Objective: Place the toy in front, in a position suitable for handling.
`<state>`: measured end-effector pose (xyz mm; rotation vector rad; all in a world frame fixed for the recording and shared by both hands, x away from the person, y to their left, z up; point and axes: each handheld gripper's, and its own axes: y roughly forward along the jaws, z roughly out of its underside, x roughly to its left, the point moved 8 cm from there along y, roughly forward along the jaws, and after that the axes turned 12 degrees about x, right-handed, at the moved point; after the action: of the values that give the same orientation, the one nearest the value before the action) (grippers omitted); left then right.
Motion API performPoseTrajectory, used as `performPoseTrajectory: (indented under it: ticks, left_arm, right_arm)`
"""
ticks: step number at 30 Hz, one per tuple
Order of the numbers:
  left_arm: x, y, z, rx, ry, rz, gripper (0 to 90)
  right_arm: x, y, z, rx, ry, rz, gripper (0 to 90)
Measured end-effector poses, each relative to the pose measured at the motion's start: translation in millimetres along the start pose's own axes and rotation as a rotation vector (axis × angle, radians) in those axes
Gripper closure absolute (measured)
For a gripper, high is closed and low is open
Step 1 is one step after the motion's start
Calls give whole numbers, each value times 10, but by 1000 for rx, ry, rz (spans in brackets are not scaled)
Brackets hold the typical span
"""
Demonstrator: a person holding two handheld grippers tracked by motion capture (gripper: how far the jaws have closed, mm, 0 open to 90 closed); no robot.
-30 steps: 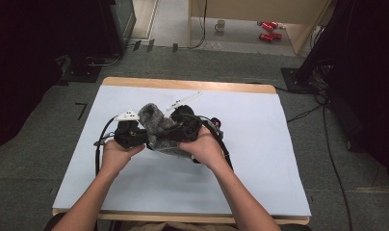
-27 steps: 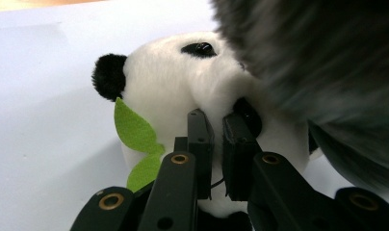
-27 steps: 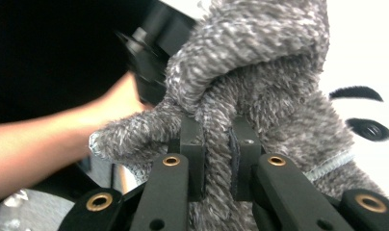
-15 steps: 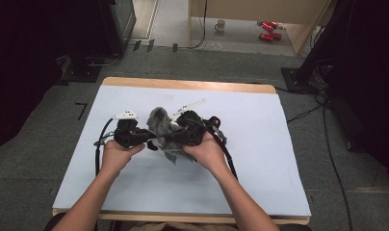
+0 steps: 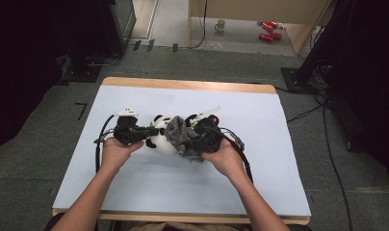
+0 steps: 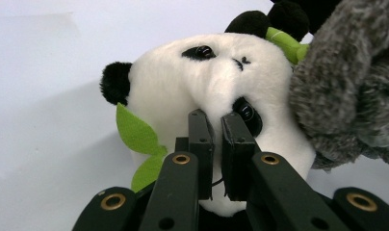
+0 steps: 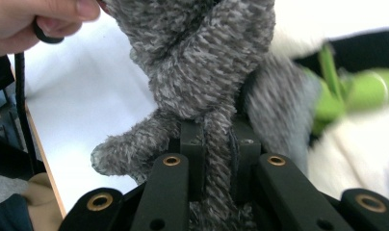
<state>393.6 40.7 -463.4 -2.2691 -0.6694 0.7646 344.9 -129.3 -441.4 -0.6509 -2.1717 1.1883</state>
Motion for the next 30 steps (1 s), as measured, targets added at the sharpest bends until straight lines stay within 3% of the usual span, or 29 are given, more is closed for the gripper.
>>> performPoseTrajectory:
  ticks: [6, 14, 19, 21, 22, 26, 30]
  left_arm:
    - [-1, -14, -8, 0, 5, 5, 855]
    - [-24, -24, -16, -5, 9, 24, 856]
    - [-84, -41, -16, -20, 50, 44, 827]
    - [-91, -64, -8, -36, 73, 50, 739]
    - [-90, -87, 5, -53, 105, 38, 659]
    - [-112, -125, 74, -54, 197, 74, 456]
    - [-113, -146, 126, -58, 248, 79, 370]
  right_arm:
    - [-102, -73, 109, -1, 23, -8, 806]
    - [-303, -229, 206, -19, 65, 19, 807]
    - [-360, -263, 220, -20, 77, 43, 807]
    - [-383, -263, 192, -29, 82, 45, 807]
    - [-391, -262, 160, -34, 84, 47, 807]
    - [-417, -256, 73, -46, 86, 55, 807]
    - [-430, -247, 9, -54, 84, 53, 807]
